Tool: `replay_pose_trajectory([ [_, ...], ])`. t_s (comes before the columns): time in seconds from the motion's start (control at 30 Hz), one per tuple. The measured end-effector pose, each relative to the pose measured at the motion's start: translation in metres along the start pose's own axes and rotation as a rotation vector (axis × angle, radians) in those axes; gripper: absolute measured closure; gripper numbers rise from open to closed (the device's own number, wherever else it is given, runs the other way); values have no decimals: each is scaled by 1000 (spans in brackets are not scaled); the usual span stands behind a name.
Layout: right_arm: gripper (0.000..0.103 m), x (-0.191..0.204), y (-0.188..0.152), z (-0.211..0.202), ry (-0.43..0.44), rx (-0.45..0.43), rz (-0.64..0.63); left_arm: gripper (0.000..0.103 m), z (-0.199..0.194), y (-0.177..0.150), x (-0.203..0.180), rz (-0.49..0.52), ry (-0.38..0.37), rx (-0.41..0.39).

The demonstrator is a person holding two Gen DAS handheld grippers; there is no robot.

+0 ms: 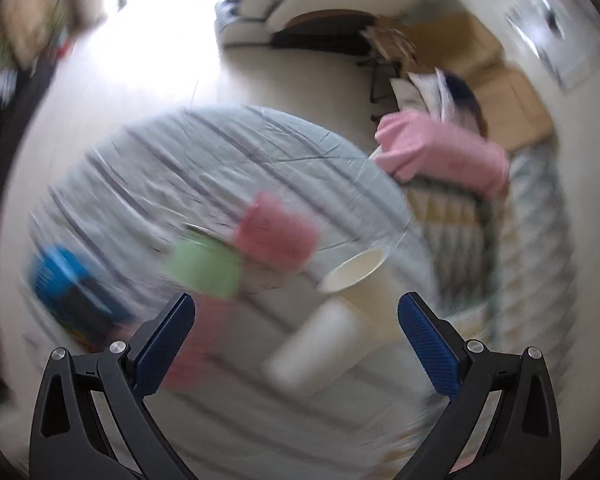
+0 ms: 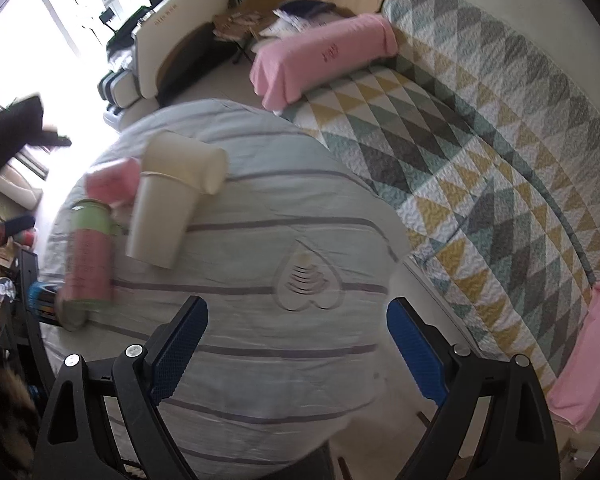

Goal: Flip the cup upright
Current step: 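Close the left tool around the pink cup, then lift the pink cup with the left tool and turn it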

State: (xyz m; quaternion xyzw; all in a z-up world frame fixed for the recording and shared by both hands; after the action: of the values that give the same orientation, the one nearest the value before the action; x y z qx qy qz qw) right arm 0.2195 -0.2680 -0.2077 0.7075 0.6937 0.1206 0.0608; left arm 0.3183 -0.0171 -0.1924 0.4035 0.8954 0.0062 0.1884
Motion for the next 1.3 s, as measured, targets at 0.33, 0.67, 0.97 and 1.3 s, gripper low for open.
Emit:
replay_pose_trajectory([
  [0.33, 11, -28, 50, 13, 78, 26, -149, 2, 73, 5, -7, -354, 95, 47],
  [0.67, 11, 46, 146, 41, 243, -25, -766, 2, 119, 9, 4, -571, 104, 81],
  [0.97, 11, 85, 154, 71, 190, -4, -949, 13, 144, 30, 20, -743, 66, 117],
  [1.3, 11, 75, 146, 76, 191, 45, -919, 43, 141, 56, 39, -704, 31, 59],
])
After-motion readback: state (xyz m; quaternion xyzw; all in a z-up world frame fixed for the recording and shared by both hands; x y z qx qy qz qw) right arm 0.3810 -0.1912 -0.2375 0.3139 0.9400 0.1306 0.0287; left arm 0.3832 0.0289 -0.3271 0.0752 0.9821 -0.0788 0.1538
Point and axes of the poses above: each gripper's, at about its wrist camera, not at the fingertips, and z roughly the way its jaws point, x to its left, y to its top, the point moved 8 cm from there along z, roughly the way its jaws point, and after that the axes turned 5 degrees about x, right-handed, at the moved point
